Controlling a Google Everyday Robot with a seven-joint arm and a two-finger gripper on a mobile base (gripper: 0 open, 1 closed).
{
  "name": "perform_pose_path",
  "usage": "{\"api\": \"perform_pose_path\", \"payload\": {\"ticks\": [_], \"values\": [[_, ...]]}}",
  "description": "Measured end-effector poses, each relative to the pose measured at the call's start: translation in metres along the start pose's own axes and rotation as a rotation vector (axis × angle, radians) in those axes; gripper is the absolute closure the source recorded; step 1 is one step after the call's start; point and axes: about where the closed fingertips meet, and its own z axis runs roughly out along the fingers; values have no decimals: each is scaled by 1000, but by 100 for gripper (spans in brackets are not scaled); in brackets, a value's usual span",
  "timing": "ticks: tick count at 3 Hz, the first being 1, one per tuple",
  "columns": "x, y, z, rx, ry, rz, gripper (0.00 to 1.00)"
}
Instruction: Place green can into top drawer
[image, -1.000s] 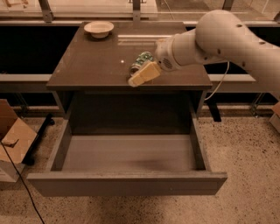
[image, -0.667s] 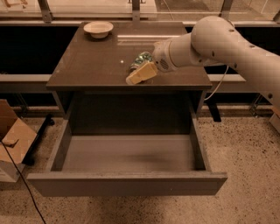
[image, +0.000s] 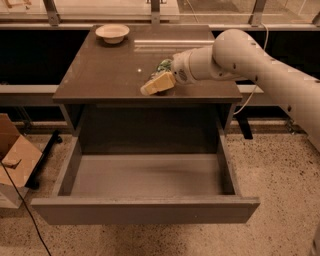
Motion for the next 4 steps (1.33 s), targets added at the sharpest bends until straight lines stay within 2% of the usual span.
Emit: {"api": "perform_pose_path", "payload": {"ticks": [3,4], "values": [[11,-15,32,-21,-23,83,0],[10,-15,38,-29,-28,90,19]]}}
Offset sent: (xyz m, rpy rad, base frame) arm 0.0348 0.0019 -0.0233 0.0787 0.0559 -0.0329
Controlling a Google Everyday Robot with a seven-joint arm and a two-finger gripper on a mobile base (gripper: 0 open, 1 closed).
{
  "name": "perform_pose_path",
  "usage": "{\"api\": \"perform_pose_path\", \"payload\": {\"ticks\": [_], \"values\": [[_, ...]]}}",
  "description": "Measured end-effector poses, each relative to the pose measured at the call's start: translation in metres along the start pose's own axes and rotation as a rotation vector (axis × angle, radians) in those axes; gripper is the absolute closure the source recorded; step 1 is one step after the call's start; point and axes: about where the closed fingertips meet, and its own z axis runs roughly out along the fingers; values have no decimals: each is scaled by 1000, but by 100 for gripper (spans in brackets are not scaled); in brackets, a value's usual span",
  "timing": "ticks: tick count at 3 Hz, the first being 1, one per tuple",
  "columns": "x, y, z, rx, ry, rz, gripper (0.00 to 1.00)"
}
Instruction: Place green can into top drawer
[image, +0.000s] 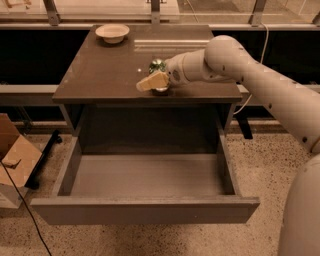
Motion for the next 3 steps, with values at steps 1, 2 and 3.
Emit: {"api": "perform_pose_path", "payload": {"ticks": [1,2,3], "values": [[-5,2,-2,-2,-5,-13,42],[-11,12,-14,-14,-1,-53,73],[-15,22,-24,-27,2,-85,96]]}}
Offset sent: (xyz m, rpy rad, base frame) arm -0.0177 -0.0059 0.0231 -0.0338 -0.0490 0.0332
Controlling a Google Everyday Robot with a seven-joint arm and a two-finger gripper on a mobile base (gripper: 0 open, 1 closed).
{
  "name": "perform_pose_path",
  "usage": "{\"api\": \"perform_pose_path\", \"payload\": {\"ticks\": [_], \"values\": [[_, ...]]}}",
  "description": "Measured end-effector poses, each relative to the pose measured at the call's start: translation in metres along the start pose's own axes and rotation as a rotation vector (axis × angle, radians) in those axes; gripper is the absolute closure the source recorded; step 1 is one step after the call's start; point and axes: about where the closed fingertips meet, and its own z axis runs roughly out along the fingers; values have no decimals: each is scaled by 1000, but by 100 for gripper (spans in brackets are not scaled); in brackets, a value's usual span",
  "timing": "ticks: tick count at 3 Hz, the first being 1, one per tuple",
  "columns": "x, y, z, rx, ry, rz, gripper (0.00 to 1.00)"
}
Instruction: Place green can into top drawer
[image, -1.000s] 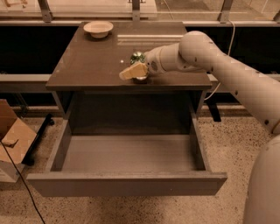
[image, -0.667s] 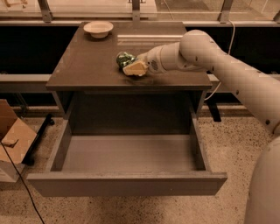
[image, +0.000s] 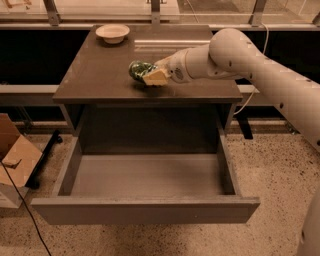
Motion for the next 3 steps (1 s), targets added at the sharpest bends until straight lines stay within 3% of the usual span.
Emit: {"api": "perform_pose_path", "payload": {"ticks": [1,2,3], "values": [[-3,20,-22,-34,-19,-39,100],[0,52,-67,-76,-27,-120,100],[20,99,-125,-158,-38,-166,100]]}}
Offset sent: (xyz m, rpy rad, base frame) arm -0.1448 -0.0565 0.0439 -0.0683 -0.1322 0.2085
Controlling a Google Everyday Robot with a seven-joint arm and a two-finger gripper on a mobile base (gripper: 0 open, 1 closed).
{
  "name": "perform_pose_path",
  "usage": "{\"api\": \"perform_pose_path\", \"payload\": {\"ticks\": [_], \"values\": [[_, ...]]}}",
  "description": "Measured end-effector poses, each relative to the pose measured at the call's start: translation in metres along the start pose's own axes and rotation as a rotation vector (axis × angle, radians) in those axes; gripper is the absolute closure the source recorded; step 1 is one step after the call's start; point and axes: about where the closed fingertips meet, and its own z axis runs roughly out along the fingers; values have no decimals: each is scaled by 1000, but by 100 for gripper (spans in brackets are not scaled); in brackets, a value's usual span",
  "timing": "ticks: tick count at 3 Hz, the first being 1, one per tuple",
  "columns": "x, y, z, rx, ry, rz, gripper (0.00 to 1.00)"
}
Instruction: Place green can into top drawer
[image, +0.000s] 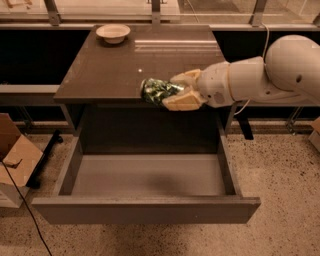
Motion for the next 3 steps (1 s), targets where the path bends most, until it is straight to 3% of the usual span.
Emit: {"api": "perform_pose_path", "payload": {"ticks": [1,2,3], "values": [[14,29,-22,-49,19,12,100],[52,50,-14,-104,77,62,100],[91,67,1,-127,110,128,100]]}}
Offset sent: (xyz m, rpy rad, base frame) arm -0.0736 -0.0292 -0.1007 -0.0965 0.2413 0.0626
